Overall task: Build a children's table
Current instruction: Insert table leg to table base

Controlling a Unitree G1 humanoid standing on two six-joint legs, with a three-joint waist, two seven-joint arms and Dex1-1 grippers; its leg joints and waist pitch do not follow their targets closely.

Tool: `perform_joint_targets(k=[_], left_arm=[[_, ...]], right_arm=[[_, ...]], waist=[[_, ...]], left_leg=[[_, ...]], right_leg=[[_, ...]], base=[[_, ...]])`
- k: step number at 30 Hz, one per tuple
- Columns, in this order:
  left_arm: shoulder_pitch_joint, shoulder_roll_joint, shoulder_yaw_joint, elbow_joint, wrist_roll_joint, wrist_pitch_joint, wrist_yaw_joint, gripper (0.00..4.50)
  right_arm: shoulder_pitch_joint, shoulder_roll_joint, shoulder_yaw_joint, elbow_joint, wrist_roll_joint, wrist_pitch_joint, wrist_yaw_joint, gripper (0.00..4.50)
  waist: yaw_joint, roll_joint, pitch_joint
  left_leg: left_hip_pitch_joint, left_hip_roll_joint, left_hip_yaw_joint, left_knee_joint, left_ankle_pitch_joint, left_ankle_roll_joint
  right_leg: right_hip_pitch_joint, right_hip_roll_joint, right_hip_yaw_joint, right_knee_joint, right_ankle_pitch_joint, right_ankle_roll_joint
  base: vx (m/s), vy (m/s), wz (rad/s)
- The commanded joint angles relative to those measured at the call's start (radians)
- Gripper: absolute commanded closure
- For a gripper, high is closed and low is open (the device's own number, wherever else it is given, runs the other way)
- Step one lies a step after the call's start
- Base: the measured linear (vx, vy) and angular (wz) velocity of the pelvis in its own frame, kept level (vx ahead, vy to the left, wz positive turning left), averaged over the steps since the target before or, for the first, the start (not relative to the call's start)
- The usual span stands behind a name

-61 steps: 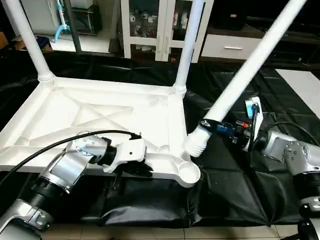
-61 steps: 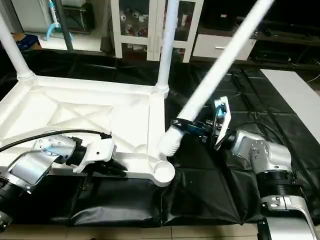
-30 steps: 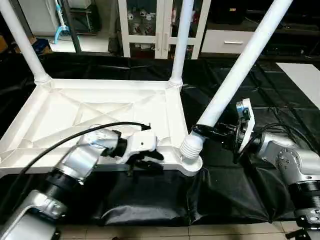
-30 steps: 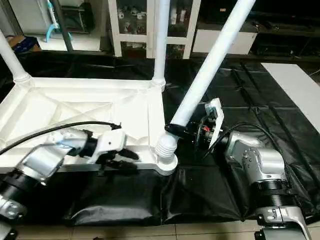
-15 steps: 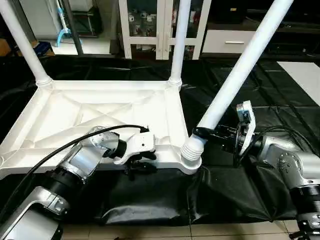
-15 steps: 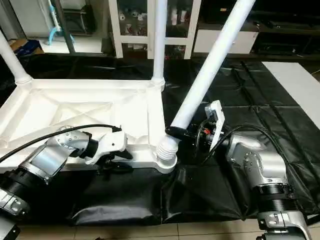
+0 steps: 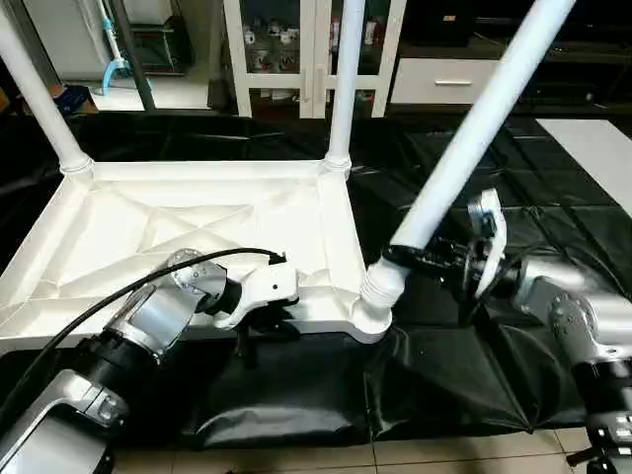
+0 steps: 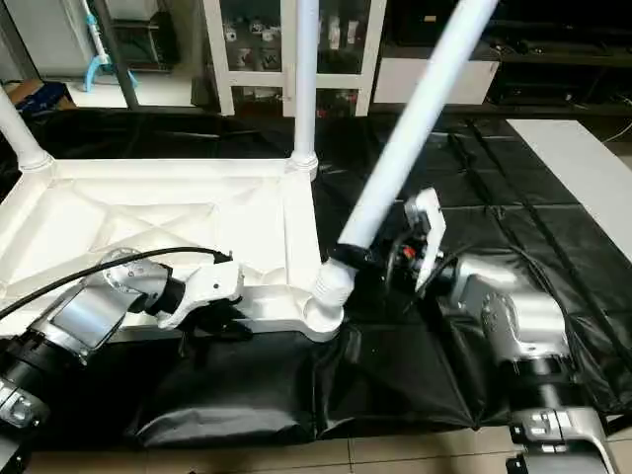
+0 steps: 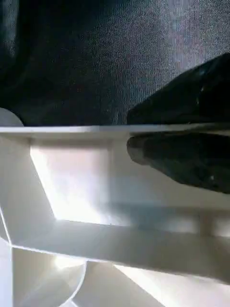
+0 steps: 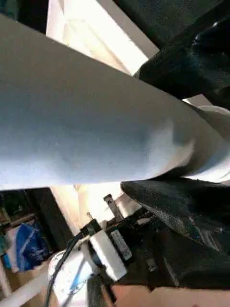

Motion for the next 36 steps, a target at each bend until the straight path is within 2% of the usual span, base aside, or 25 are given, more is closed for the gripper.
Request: perform_joint_targets(k=[1, 3, 7, 8, 10, 15, 17, 18, 19, 21, 26, 28, 32, 34, 36], left_arm=[[0.025, 0.007, -0.009, 0.024, 0.027, 0.032, 0.04, 4.45], [0.025, 0.008, -0.007, 0.021, 0.027, 0.037, 0.038, 4.49], [0.025, 0.01, -0.005, 0.012, 0.023, 0.046, 0.027, 4.5], [0.025, 0.011, -0.004, 0.007, 0.022, 0.05, 0.026, 4.5], [0.025, 0.013, -0.006, 0.001, 0.022, 0.055, 0.022, 4.5], [0.025, 0.017, -0.003, -0.023, 0.01, 0.072, 0.011, 4.5], [0.026, 0.013, 0.0, -0.028, 0.007, 0.076, 0.019, 4.5], [0.026, 0.013, -0.001, -0.03, 0.01, 0.076, 0.023, 4.5], [0.026, 0.013, -0.002, -0.031, 0.012, 0.075, 0.024, 4.5], [0.028, 0.016, -0.005, -0.036, 0.014, 0.08, 0.022, 4.5], [0.031, 0.019, -0.011, -0.052, 0.015, 0.096, 0.013, 4.5], [0.03, 0.021, -0.012, -0.051, 0.016, 0.094, 0.012, 4.5], [0.031, 0.029, -0.016, -0.056, 0.017, 0.092, 0.003, 4.5], [0.031, 0.031, -0.016, -0.056, 0.018, 0.091, 0.001, 4.5], [0.031, 0.034, -0.017, -0.061, 0.017, 0.093, 0.0, 4.5]], right_arm=[[-0.012, -0.008, 0.019, -0.002, -0.032, -0.037, 0.013, 2.66], [-0.007, -0.011, 0.037, -0.014, -0.044, -0.048, 0.028, 2.66], [0.013, -0.024, 0.059, -0.055, -0.022, -0.022, 0.088, 2.66], [0.014, -0.028, 0.062, -0.055, -0.019, -0.019, 0.098, 2.66], [0.014, -0.03, 0.066, -0.052, -0.022, -0.021, 0.105, 2.66], [0.007, -0.038, 0.096, -0.016, -0.064, -0.046, 0.126, 2.66], [-0.002, -0.039, 0.106, 0.012, -0.099, -0.079, 0.12, 2.66], [-0.003, -0.039, 0.107, 0.017, -0.103, -0.084, 0.12, 2.66], [-0.004, -0.039, 0.108, 0.02, -0.105, -0.085, 0.12, 2.66], [-0.006, -0.039, 0.11, 0.024, -0.107, -0.088, 0.122, 2.66], [-0.016, -0.038, 0.13, 0.044, -0.133, -0.114, 0.124, 2.66], [-0.02, -0.038, 0.139, 0.047, -0.137, -0.119, 0.129, 2.66], [-0.036, -0.031, 0.152, 0.063, -0.152, -0.139, 0.143, 2.66], [-0.045, -0.025, 0.147, 0.063, -0.142, -0.131, 0.143, 2.66], [-0.077, 0.006, 0.103, 0.062, -0.079, -0.081, 0.127, 2.66]], waist=[[0.003, -0.012, -0.056], [0.002, -0.012, -0.056], [0.002, -0.012, -0.056], [0.002, -0.015, -0.057], [0.002, -0.013, -0.056], [0.001, -0.014, -0.057], [0.0, -0.016, -0.058], [0.0, -0.019, -0.057], [0.0, -0.017, -0.057], [0.0, -0.02, -0.056], [0.0, -0.016, -0.056], [-0.001, -0.02, -0.057], [-0.003, -0.021, -0.057], [-0.003, -0.02, -0.056], [-0.005, -0.021, -0.057]], left_leg=[[0.002, 0.019, -0.001, -0.069, -0.124, 0.03], [0.001, 0.019, -0.001, -0.069, -0.125, 0.029], [0.0, 0.02, -0.003, -0.069, -0.13, 0.041], [0.0, 0.02, -0.002, -0.069, -0.126, 0.043], [0.001, 0.021, -0.003, -0.069, -0.125, 0.042], [0.0, 0.02, -0.002, -0.068, -0.114, 0.045], [-0.001, 0.02, -0.001, -0.067, -0.108, 0.047], [-0.001, 0.02, -0.001, -0.067, -0.108, 0.048], [0.0, 0.02, -0.002, -0.068, -0.11, 0.049], [-0.001, 0.02, -0.001, -0.068, -0.111, 0.051], [0.0, 0.021, -0.002, -0.069, -0.115, 0.051], [0.0, 0.02, -0.002, -0.068, -0.111, 0.052], [0.0, 0.021, -0.002, -0.069, -0.118, 0.051], [-0.001, 0.021, -0.002, -0.069, -0.121, 0.05], [-0.002, 0.021, -0.003, -0.069, -0.118, 0.051]], right_leg=[[0.041, -0.066, 0.04, -0.081, -0.138, -0.23], [0.04, -0.065, 0.039, -0.08, -0.137, -0.228], [0.042, -0.065, 0.039, -0.081, -0.133, -0.229], [0.041, -0.066, 0.039, -0.081, -0.131, -0.229], [0.04, -0.066, 0.039, -0.08, -0.133, -0.231], [0.04, -0.065, 0.039, -0.079, -0.115, -0.236], [0.04, -0.065, 0.039, -0.078, -0.101, -0.241], [0.04, -0.065, 0.039, -0.077, -0.102, -0.24], [0.04, -0.066, 0.039, -0.078, -0.109, -0.24], [0.041, -0.066, 0.039, -0.078, -0.112, -0.237], [0.039, -0.066, 0.039, -0.078, -0.116, -0.239], [0.04, -0.065, 0.039, -0.078, -0.108, -0.238], [0.04, -0.067, 0.039, -0.078, -0.117, -0.24], [0.04, -0.067, 0.039, -0.079, -0.12, -0.24], [0.041, -0.066, 0.039, -0.077, -0.115, -0.242]], base=[[0.0, 0.0, 0.0], [0.0, 0.0, 0.0], [0.0, 0.0, 0.0], [0.0, 0.0, 0.0], [0.0, 0.0, 0.0], [0.0, 0.0, 0.0], [0.0, 0.0, 0.0], [0.0, 0.0, 0.0], [0.0, 0.0, 0.0], [0.0, 0.0, 0.0], [0.0, 0.0, 0.0], [0.0, 0.0, 0.0], [0.0, 0.0, 0.0], [0.0, 0.0, 0.0], [0.0, 0.0, 0.0]])
